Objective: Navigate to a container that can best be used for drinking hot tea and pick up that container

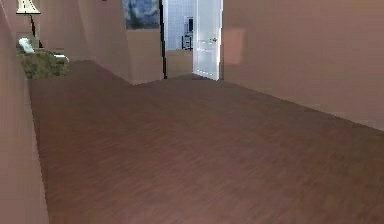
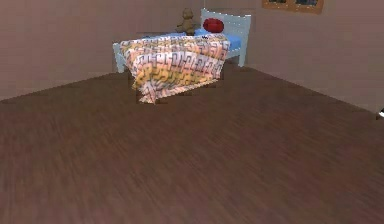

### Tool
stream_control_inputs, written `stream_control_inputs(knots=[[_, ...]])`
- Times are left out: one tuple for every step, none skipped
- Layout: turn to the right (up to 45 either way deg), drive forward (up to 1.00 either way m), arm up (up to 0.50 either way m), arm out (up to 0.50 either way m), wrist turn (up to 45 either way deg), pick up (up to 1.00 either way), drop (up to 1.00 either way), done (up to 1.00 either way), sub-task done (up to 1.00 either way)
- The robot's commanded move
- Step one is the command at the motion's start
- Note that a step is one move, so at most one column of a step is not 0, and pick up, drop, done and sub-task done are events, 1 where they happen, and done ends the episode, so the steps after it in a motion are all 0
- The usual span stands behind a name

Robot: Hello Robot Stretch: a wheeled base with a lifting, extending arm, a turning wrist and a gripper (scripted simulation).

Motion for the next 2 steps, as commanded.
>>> stream_control_inputs(knots=[[0.0,1.0,0.0,0.0,0.0,0.0,0.0,0.0,0.0],[0.0,1.0,0.0,0.0,0.0,0.0,0.0,0.0,0.0]])
